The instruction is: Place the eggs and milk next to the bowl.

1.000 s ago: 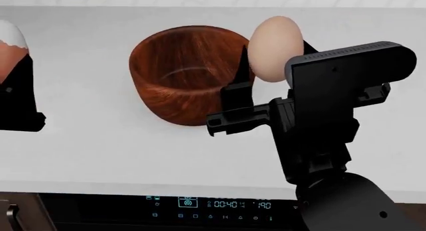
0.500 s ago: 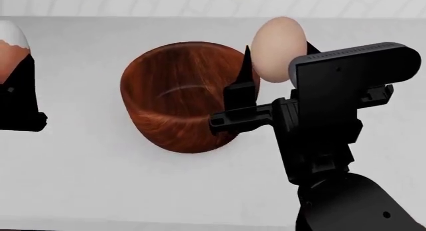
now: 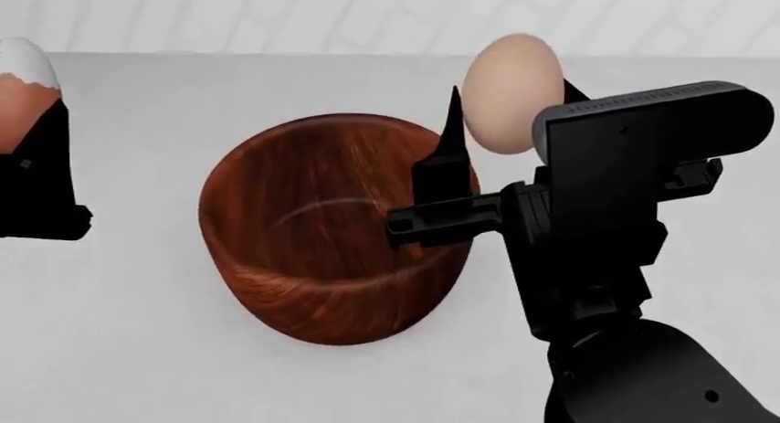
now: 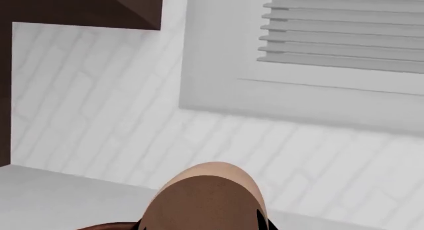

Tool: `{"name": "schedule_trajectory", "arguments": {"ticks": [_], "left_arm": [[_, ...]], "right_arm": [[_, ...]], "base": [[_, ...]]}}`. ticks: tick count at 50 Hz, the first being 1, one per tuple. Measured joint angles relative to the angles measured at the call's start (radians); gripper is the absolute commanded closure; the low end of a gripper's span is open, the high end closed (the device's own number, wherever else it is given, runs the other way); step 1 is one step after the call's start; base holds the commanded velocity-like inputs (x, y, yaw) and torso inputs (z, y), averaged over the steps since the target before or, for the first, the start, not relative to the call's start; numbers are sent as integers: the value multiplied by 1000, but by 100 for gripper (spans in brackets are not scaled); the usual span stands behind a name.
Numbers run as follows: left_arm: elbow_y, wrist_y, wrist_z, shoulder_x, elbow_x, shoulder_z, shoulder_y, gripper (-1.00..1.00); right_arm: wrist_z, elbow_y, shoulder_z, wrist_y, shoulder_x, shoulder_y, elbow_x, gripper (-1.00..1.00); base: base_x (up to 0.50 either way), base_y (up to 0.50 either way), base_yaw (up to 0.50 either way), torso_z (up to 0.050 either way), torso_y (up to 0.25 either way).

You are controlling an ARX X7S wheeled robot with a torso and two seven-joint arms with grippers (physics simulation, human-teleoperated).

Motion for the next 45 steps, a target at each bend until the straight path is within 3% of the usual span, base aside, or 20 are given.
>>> {"name": "schedule_trajectory", "arguments": {"ticks": [24,45], "left_arm": [[2,-24,-1,-15,-27,6,4,100],[39,-272,-62,-127,-274,-15,-6,100]], "right_arm": [[-3,5,-5,-7,0,3,5,100],[-5,5,-5,-19,4,-4,9,100]], "base": [[75,0,0,0,0],[0,0,0,0,0]]}}
